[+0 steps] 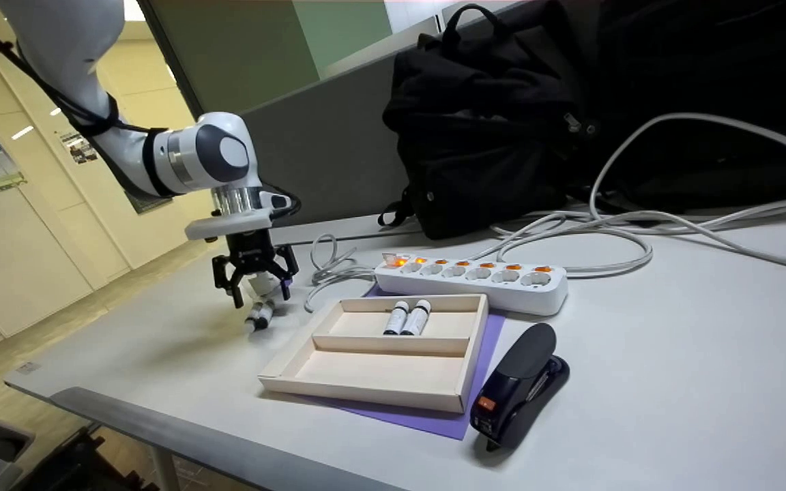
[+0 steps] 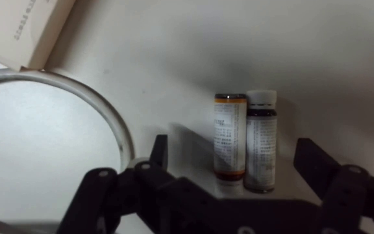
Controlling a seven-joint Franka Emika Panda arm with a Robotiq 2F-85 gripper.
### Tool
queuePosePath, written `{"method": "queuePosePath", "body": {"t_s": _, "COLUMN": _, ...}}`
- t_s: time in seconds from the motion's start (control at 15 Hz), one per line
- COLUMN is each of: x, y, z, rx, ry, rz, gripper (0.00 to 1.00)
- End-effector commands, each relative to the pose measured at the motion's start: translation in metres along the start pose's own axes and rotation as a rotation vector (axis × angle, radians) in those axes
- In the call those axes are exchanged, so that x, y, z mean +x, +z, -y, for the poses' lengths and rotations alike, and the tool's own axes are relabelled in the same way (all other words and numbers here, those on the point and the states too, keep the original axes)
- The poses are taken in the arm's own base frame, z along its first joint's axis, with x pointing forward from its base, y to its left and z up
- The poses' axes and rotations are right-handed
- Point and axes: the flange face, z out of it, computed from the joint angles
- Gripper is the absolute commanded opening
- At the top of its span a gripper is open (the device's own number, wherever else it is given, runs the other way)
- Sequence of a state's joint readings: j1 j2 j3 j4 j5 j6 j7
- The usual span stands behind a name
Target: Take two bottles from the tray and place them on the left side of the table
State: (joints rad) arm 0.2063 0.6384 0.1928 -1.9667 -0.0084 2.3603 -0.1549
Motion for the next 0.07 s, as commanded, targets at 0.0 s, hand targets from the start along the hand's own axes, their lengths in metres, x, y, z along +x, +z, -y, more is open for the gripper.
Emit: {"method": "queuePosePath", "body": {"t_s": 0.0, "x": 0.0007, "y": -0.0067, "z": -0.0017, "rx": -0.005, "ry": 0.001, "rz": -0.006, "gripper": 1.00}}
